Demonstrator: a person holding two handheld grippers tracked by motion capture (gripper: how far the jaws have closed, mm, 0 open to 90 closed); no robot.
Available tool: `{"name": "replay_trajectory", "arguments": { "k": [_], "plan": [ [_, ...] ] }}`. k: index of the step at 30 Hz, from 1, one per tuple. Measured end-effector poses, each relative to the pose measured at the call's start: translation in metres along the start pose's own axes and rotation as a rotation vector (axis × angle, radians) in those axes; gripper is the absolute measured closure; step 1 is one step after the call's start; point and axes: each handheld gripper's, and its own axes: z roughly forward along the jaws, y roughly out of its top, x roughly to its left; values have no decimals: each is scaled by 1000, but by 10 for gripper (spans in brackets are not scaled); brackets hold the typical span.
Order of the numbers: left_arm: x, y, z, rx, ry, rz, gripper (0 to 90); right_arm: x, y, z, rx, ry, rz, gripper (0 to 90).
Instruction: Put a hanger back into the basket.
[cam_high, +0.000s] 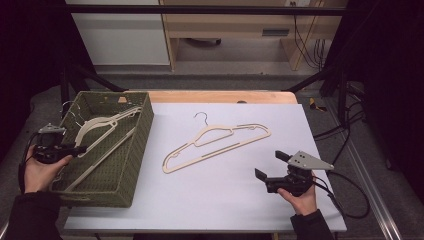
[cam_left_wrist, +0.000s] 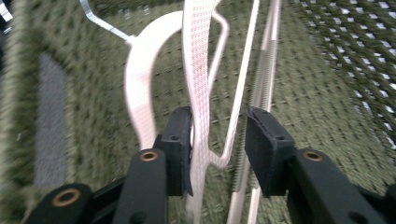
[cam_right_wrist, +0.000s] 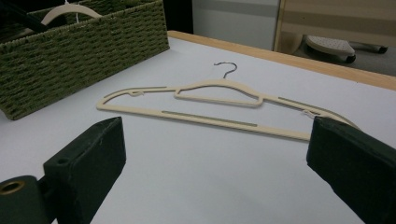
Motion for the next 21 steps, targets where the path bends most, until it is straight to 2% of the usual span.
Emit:
{"name": "replay_trajectory", "arguments": {
  "k": [3, 4, 8, 10, 11, 14, 15, 16, 17, 21],
  "plan": [
    [4, -2, 2, 38, 16, -36, 559, 0, 0, 1, 2, 0, 1, 53],
    [6, -2, 2, 56, 23, -31, 536, 0, 0, 1, 2, 0, 2, 53],
    [5, -2, 1, 66, 44, -40, 501, 0, 0, 1, 3, 2, 3, 53],
    [5, -1, -1, 59, 52, -30, 483, 0, 0, 1, 2, 0, 4, 53],
    [4, -1, -3, 51, 46, -42, 484, 0, 0, 1, 2, -1, 5, 53],
    [3, 0, -12, 16, 44, -40, 480, 0, 0, 0, 2, -2, 4, 53],
    [1, 1, -15, -12, 39, -48, 479, 0, 0, 0, 1, -3, 6, 53],
    [0, 2, -19, -23, 34, -36, 474, 0, 1, 0, 1, -1, 3, 53],
    [-3, 4, -24, -66, 26, -42, 470, 0, 1, 0, -1, -1, 5, 53],
    [-23, 14, -42, -195, -19, -21, 417, -1, 2, -2, -11, -8, 14, 53]
  ]
}}
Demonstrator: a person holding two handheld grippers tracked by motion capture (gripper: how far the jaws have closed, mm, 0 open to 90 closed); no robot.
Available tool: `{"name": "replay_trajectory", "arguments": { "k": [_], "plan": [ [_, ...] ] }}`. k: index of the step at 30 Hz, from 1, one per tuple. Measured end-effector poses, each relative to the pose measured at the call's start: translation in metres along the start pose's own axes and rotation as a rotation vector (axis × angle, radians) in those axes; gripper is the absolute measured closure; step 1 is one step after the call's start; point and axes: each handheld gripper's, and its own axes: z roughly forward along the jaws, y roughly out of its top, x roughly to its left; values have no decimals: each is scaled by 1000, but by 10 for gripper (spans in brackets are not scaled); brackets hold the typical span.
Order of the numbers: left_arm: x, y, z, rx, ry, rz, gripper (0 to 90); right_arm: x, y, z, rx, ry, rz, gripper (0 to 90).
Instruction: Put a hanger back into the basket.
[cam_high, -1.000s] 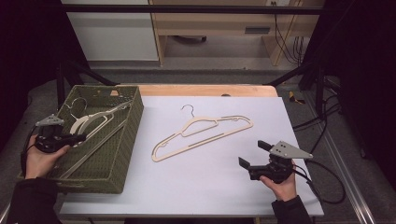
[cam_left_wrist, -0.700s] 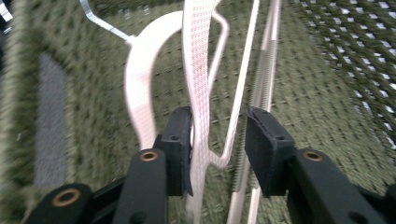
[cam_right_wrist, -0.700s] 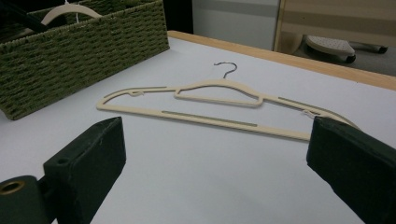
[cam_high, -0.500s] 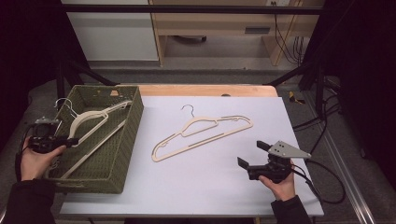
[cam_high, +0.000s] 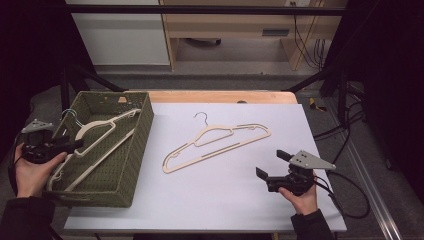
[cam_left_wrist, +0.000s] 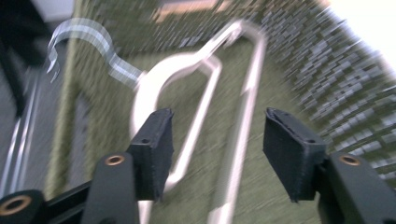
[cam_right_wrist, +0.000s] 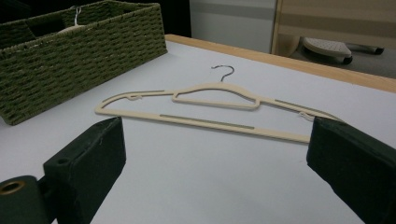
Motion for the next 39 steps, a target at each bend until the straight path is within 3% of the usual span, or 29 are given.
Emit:
{"name": "replay_trajectory", "arguments": {
  "k": [4, 7, 8, 11, 14, 19, 23, 30, 36, 39],
  "plan": [
    [-34, 15, -10, -127, -100, 34, 332, -1, 1, -1, -4, -3, 2, 52],
    [-60, 26, -11, -167, -158, 65, 261, -1, 1, 0, -4, -2, -1, 52],
    [-75, 30, -10, -185, -183, 84, 247, -1, 1, -1, -3, -1, 2, 52],
    [-97, 36, -7, -205, -215, 117, 204, -1, 1, -1, -5, -2, 3, 52],
    [-130, 41, 4, -210, -262, 170, 177, -2, 2, -2, -11, -3, 1, 52],
    [-161, 41, 30, -188, -309, 189, 172, -2, 2, -3, -12, -1, 3, 52],
    [-179, 38, 56, -141, -343, 193, 176, -2, 2, -3, -12, 2, -3, 52],
    [-201, 28, 98, -62, -346, 195, 199, -3, 2, -3, -9, 1, -2, 52],
    [-209, 20, 117, -28, -310, 202, 224, -3, 1, -2, -5, 0, -4, 52],
    [-213, 19, 122, -32, -314, 209, 230, -3, 1, -2, -4, 3, -9, 52]
  ]
}}
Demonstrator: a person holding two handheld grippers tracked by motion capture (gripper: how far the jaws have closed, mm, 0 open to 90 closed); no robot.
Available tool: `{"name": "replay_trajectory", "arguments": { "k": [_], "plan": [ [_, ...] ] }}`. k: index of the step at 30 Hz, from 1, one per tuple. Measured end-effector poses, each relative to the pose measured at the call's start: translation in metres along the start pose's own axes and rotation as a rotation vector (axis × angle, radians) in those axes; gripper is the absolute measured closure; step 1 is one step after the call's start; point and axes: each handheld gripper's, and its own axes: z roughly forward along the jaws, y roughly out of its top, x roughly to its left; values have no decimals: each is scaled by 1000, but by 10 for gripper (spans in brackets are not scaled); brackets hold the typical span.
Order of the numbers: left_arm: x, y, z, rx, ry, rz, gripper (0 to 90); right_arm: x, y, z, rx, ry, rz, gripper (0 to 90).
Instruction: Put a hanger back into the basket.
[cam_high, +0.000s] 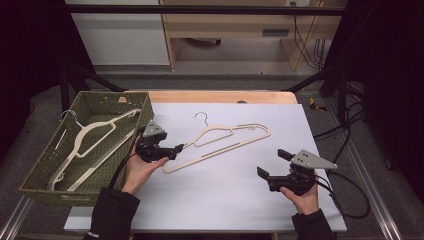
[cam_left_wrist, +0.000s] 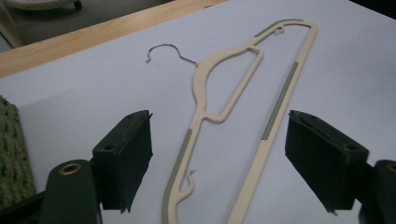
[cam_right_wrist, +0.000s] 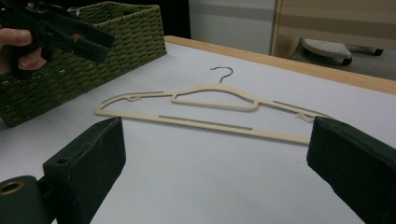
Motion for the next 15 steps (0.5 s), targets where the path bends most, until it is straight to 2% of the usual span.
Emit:
{"name": "replay_trajectory", "arguments": {
  "k": [3, 4, 5, 6, 7, 9, 11, 13, 15],
  "plan": [
    [-5, -1, 5, 5, 8, 8, 238, 1, 0, 0, 2, -4, 3, 51],
    [-9, -1, 5, 20, 27, 27, 239, 1, 0, 0, -1, -2, 4, 51],
    [-19, 0, 6, 27, 43, 79, 239, 1, 0, 0, -2, 0, 4, 51],
    [-27, 1, 7, 39, 44, 116, 236, 1, 0, -1, -1, 2, 3, 51],
    [-34, 2, 9, 24, 38, 131, 226, 1, 0, -1, 0, 0, 2, 50],
    [-43, 5, 13, 10, 15, 131, 234, 1, 0, -1, 0, 1, 2, 50],
    [-45, 7, 19, 17, 17, 133, 240, 1, 0, -1, 0, 2, 1, 50],
    [-39, 6, 28, 34, 15, 103, 263, 1, 0, -2, -4, 4, 1, 50],
    [-30, 4, 37, 75, 29, 79, 287, 1, 0, -3, -6, 5, 2, 51]
  ]
}}
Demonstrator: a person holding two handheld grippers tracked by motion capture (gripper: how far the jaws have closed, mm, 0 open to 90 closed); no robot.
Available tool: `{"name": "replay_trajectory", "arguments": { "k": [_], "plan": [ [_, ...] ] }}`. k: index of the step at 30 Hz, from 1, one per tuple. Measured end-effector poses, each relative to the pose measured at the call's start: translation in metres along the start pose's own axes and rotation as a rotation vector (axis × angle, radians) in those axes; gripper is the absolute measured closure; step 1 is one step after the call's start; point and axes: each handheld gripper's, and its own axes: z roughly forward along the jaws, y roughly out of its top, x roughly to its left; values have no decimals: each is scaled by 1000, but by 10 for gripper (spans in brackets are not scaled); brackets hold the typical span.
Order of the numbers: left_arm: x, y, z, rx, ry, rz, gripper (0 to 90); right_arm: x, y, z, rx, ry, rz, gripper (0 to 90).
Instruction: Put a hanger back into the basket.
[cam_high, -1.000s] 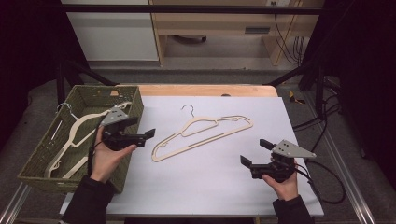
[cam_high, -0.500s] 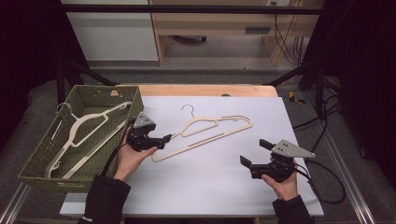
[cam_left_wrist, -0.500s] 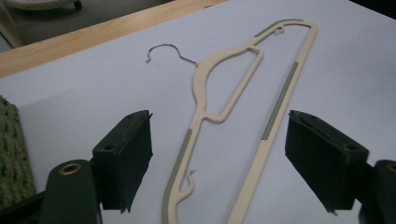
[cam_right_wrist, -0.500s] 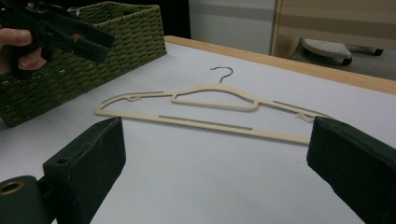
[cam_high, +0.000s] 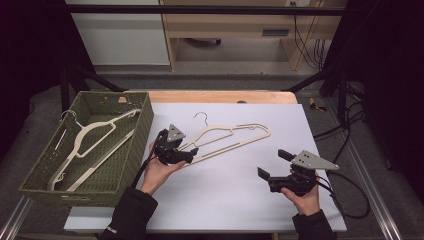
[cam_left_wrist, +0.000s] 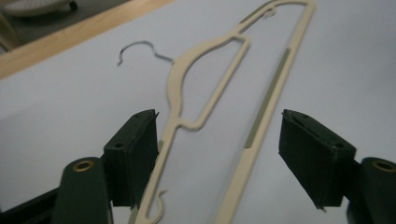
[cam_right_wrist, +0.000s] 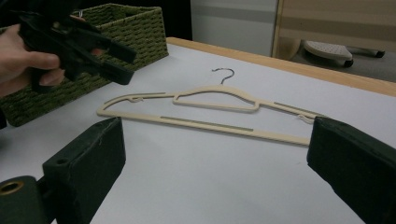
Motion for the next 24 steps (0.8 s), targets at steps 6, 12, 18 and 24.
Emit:
{"name": "replay_trajectory", "arguments": {
  "k": [6, 12, 18, 24],
  "plan": [
    [26, -11, 29, 86, 28, -59, 389, 0, -1, 1, 6, 1, -1, 51],
    [39, -22, 49, 151, 30, -90, 532, 0, -1, 2, 8, 4, 0, 51],
    [42, -28, 56, 174, 35, -86, 637, 0, -1, 3, 12, 11, 0, 51],
    [41, -26, 55, 198, 34, -88, 688, 0, -1, 3, 9, 15, 1, 51]
  ]
}}
